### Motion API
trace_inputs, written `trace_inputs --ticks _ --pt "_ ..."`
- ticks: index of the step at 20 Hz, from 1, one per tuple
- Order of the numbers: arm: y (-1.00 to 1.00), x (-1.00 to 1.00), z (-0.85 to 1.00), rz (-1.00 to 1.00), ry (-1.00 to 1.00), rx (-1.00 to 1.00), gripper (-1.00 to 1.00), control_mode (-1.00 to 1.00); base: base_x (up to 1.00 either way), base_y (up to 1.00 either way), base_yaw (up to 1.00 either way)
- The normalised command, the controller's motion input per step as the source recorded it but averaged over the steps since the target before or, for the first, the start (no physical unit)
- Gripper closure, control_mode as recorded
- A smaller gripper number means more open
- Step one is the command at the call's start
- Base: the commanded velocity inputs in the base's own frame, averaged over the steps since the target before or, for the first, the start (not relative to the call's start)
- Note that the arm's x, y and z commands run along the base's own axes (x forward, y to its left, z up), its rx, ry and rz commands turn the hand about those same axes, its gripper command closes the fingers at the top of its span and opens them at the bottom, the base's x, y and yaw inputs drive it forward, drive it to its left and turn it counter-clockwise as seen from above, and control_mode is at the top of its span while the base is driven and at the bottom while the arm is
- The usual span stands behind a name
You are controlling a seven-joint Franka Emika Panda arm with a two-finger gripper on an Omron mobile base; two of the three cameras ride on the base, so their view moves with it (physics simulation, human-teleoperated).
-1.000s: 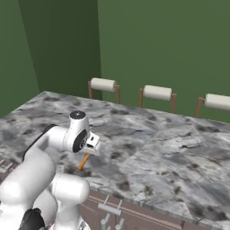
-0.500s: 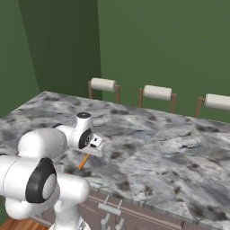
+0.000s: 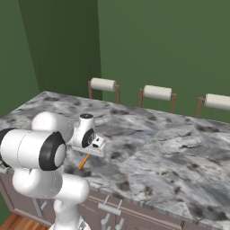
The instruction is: Organize the utensils by type. Pick up the wooden spoons from the counter and place them in the open cabinet. Then pick up the metallic utensils from the counter and place them in the open drawer.
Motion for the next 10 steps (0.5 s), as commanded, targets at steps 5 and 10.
trace_inputs --ticks 5,10 --pt "0.00 0.07 -0.28 0.00 0.00 0.00 -1.00 -1.00 0.00 0.00 0.00" --pt "0.00 0.10 -0.23 0.00 -0.01 0.00 -1.00 -1.00 0.00 0.00 0.00"
